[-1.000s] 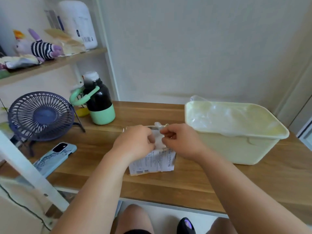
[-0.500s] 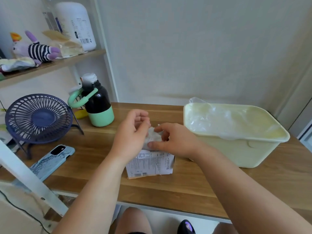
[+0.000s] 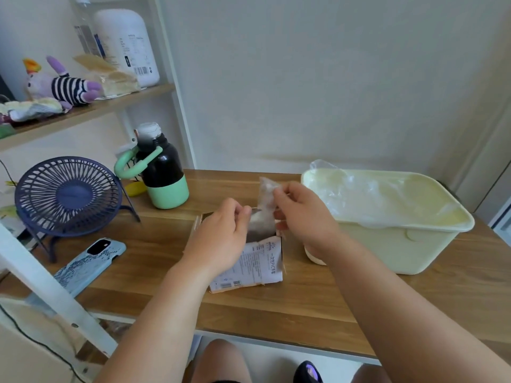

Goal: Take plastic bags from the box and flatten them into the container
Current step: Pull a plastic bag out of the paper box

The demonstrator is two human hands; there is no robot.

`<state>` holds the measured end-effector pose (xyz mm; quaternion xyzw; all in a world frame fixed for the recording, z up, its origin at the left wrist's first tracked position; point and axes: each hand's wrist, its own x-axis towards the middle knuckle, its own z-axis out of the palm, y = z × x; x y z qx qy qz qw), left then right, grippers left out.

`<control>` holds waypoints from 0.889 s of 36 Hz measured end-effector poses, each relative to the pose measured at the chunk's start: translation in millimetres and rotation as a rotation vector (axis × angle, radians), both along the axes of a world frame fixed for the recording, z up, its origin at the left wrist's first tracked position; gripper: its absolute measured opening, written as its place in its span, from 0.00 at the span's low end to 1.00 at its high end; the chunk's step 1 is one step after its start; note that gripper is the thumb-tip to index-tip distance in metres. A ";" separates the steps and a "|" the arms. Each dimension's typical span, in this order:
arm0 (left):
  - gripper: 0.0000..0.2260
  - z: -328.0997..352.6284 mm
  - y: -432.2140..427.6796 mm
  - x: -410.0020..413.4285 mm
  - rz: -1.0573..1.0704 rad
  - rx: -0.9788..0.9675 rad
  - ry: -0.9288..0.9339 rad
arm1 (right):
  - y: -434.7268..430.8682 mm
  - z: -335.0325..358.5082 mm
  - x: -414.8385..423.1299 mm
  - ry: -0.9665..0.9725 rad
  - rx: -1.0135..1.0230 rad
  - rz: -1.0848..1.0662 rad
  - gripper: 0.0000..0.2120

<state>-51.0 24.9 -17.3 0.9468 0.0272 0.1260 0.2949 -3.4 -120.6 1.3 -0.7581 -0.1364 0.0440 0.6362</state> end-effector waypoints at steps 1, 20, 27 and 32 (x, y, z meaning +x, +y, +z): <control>0.14 -1.1 0.2 0.4 -0.011 0.055 0.002 | -0.6 1.1 0.4 0.032 0.103 -0.018 0.11; 0.41 53.0 -58.2 14.5 -0.356 -0.763 0.073 | -85.8 56.6 13.0 0.117 0.997 0.079 0.05; 0.11 64.9 -81.7 39.8 -0.235 -0.775 -0.093 | -138.6 56.9 11.0 0.129 0.746 0.146 0.20; 0.08 78.1 -86.3 60.1 -0.345 -0.382 0.066 | -170.6 66.1 25.1 0.293 0.542 0.099 0.31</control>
